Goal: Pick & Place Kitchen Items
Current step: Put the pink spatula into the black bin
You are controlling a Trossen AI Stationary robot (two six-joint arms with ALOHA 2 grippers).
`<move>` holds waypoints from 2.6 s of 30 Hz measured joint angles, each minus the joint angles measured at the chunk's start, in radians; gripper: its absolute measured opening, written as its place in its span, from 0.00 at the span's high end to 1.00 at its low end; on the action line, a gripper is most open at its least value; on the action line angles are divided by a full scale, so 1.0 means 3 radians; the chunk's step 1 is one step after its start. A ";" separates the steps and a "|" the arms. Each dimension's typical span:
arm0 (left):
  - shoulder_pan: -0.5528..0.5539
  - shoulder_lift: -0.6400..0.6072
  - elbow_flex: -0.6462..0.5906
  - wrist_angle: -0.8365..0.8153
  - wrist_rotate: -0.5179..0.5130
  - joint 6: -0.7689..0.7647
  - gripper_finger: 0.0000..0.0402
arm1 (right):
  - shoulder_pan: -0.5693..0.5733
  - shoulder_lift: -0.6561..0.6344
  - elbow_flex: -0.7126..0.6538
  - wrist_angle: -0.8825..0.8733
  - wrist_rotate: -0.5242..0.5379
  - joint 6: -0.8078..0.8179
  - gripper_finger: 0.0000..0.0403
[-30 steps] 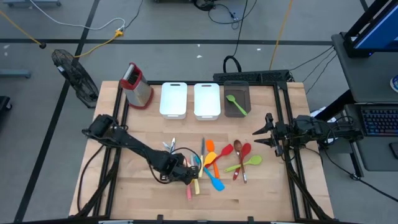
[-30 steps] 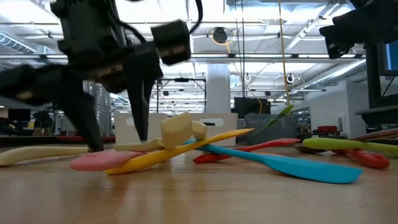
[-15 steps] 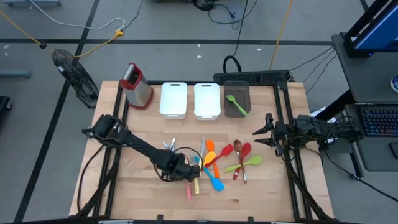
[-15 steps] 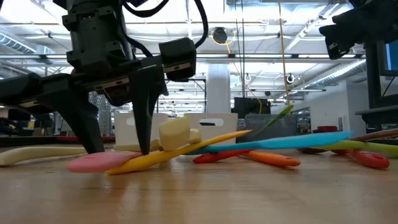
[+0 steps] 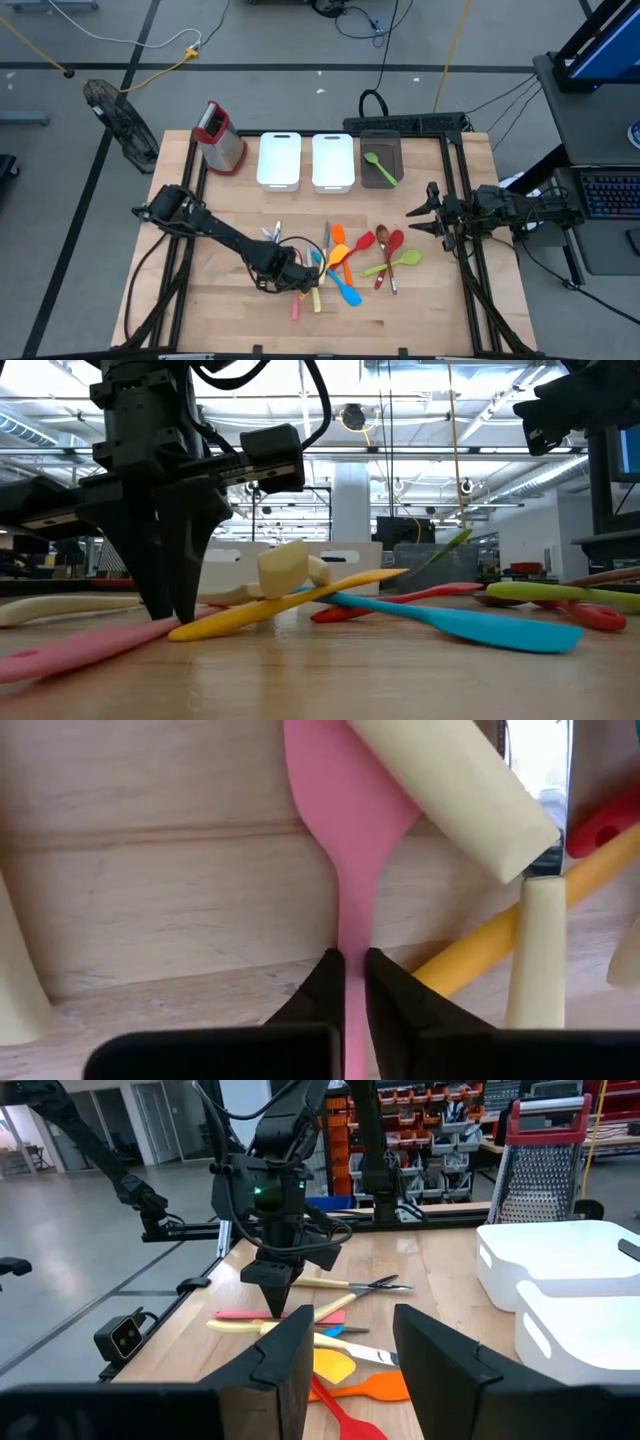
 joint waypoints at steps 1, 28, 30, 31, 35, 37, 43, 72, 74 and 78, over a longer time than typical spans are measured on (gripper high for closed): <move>0.0000 0.0000 0.0000 0.0000 -0.0002 0.0021 0.96 | 0.0000 0.0000 0.0000 -0.0001 0.0000 0.0000 0.67; -0.0035 -0.0041 0.0003 0.0131 -0.0051 0.0215 0.92 | 0.0000 0.0000 0.0000 -0.0001 0.0000 -0.0001 0.67; -0.0026 -0.0039 0.0003 0.0181 -0.0041 0.0234 0.88 | 0.0000 0.0000 0.0000 -0.0001 0.0000 -0.0001 0.67; -0.0026 -0.0037 0.0001 0.0189 -0.0038 0.0234 0.85 | 0.0000 0.0000 0.0000 -0.0001 0.0000 -0.0001 0.67; -0.0029 -0.0037 0.0001 0.0200 -0.0039 0.0239 0.76 | 0.0000 0.0000 0.0000 -0.0001 0.0000 -0.0001 0.67; -0.0029 -0.0037 0.0003 0.0214 -0.0037 0.0225 0.72 | 0.0000 0.0000 0.0000 -0.0001 0.0000 -0.0001 0.67; -0.0044 -0.0037 0.0003 0.0250 -0.0017 0.0174 0.64 | 0.0000 0.0000 0.0000 -0.0001 0.0000 -0.0001 0.67; 0.0129 0.0177 0.0029 0.0064 -0.0289 0.0349 0.92 | 0.0000 0.0000 0.0000 -0.0002 0.0004 0.0011 0.67; 0.0109 0.0181 0.0030 0.0051 -0.0295 0.0380 0.97 | 0.0000 0.0000 0.0000 -0.0001 0.0004 0.0029 0.67; 0.0057 0.0170 0.0033 -0.0162 -0.0217 0.0356 0.94 | -0.0001 0.0000 0.0000 -0.0001 0.0004 0.0072 0.67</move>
